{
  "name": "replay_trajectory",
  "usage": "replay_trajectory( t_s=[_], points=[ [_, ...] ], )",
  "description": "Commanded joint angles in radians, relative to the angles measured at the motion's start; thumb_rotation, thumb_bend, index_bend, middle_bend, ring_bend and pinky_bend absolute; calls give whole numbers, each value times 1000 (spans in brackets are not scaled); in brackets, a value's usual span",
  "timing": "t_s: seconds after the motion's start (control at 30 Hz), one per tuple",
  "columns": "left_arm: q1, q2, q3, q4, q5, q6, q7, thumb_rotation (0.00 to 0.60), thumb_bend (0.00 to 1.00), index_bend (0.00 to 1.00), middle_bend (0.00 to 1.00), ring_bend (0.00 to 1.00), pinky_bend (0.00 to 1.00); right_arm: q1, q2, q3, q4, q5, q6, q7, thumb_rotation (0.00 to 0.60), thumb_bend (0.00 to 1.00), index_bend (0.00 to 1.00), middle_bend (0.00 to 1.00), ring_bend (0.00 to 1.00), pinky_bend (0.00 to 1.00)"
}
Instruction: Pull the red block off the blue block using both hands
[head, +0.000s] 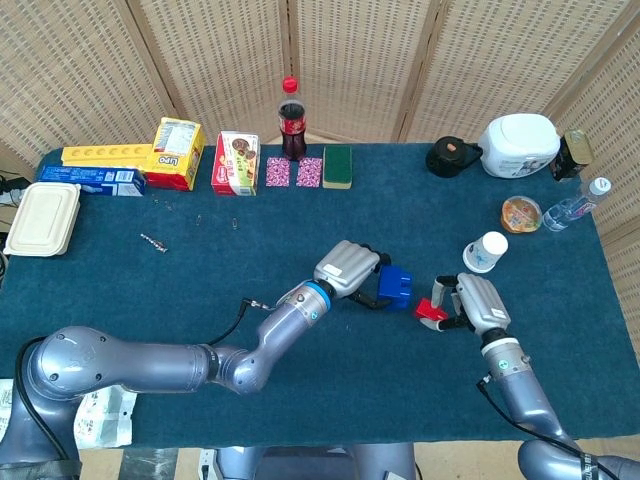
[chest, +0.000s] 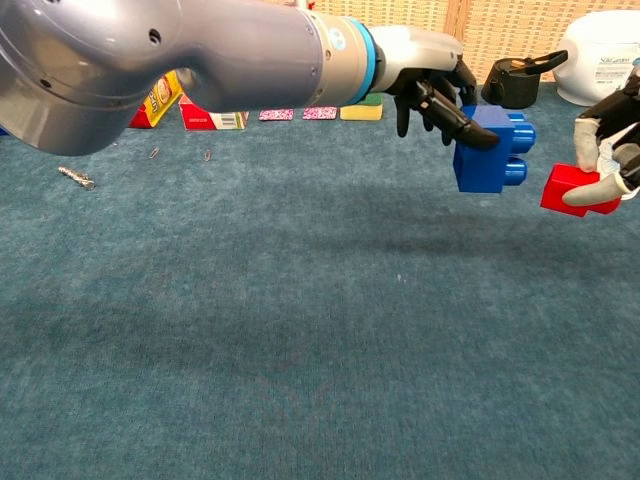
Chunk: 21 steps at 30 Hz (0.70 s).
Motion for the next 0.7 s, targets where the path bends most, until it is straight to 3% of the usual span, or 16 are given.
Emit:
replay_trajectory(
  t_s=[0.03, 0.23, 0.6, 0.7],
  points=[
    [9, 20, 11, -13, 10, 1, 9, 329, 368, 585, 412, 319, 396, -4, 1, -5, 5, -6, 1, 4, 597, 188, 655, 614, 835, 587],
    [42, 78, 40, -69, 57, 21, 20, 324, 368, 585, 412, 319, 396, -1, -3, -21, 23, -18, -8, -11, 599, 189, 644, 602, 803, 565],
    [109, 160, 111, -148, 143, 73, 53, 321, 367, 585, 412, 319, 385, 35, -56, -36, 73, 12, -47, -75, 596, 189, 359, 367, 437, 352],
    [124, 170, 130, -159, 156, 79, 64, 323, 366, 585, 412, 319, 383, 36, -64, -39, 83, 8, -44, -78, 598, 189, 326, 328, 395, 320]
  ],
)
